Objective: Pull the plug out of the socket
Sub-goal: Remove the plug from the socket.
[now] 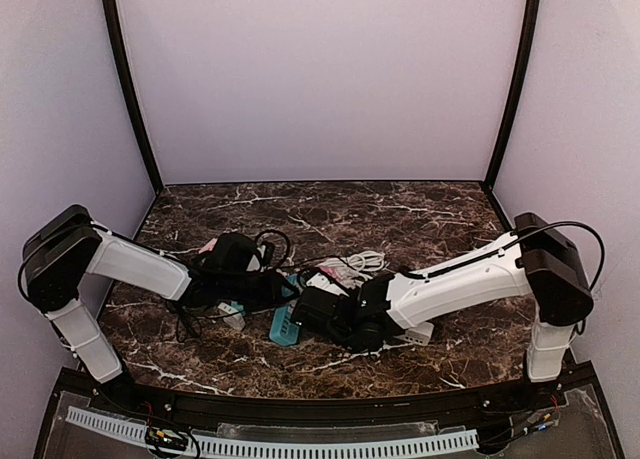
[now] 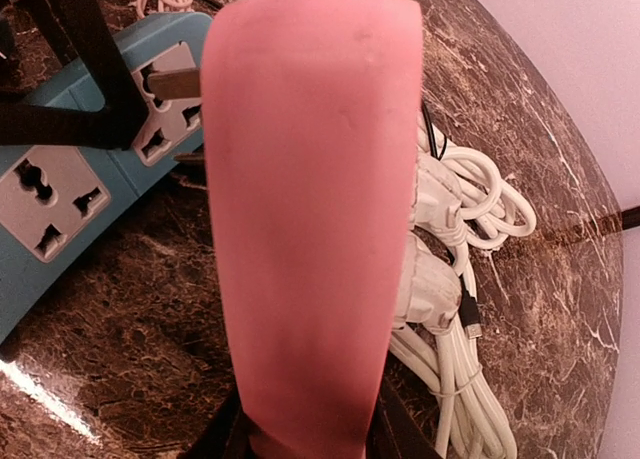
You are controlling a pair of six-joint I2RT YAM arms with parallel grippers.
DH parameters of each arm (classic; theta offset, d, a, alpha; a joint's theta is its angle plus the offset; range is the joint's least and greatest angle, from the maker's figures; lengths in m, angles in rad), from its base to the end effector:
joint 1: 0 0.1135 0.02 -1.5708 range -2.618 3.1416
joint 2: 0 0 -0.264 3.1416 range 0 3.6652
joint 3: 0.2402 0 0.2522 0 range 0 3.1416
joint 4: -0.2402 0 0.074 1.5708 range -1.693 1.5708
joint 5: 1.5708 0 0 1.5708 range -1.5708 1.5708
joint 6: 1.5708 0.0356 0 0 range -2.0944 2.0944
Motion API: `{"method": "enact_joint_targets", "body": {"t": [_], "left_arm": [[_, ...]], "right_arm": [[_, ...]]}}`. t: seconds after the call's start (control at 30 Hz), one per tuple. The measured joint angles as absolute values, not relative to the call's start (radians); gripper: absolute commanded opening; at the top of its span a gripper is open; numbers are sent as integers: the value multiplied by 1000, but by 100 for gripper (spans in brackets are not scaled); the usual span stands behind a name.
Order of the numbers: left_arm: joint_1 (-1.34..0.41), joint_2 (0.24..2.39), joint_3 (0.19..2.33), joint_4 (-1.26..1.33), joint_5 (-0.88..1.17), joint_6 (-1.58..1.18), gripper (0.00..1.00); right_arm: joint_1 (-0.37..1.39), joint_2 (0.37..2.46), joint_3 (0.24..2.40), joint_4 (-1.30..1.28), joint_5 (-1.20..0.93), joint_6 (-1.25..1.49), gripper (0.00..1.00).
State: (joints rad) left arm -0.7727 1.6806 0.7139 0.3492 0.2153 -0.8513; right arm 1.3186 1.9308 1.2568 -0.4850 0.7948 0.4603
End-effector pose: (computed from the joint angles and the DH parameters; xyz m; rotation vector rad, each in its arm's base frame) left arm 0.2282 -0.2331 0.1454 0.0397 2.4154 -1.0831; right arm 0.1198 0.3630 0.1639 -0.7635 2.1466 -0.2318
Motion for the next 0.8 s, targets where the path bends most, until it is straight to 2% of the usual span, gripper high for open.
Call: {"method": "enact_joint_targets", "body": {"t": [0.23,0.47,0.6,0.67,0.8], "left_arm": [[-747,1672,756,268,213,-757,5],[-632,1673,805,180,237,-644,5],[-574,1693,853,128,273,-577,8],[-557,1710,879,105,287,-547,13],[-545,1724,910,63,296,-529,33]], "right_arm": [[1313,1877,1237,-488,772,484,0],[1309,1805,1230,-502,731,523,0],[1309,1771,1224,-501,715,534,0],[1309,1757,1217,-498,709,536,0],[1309,1710,1166,-456,706,536,0]]}}
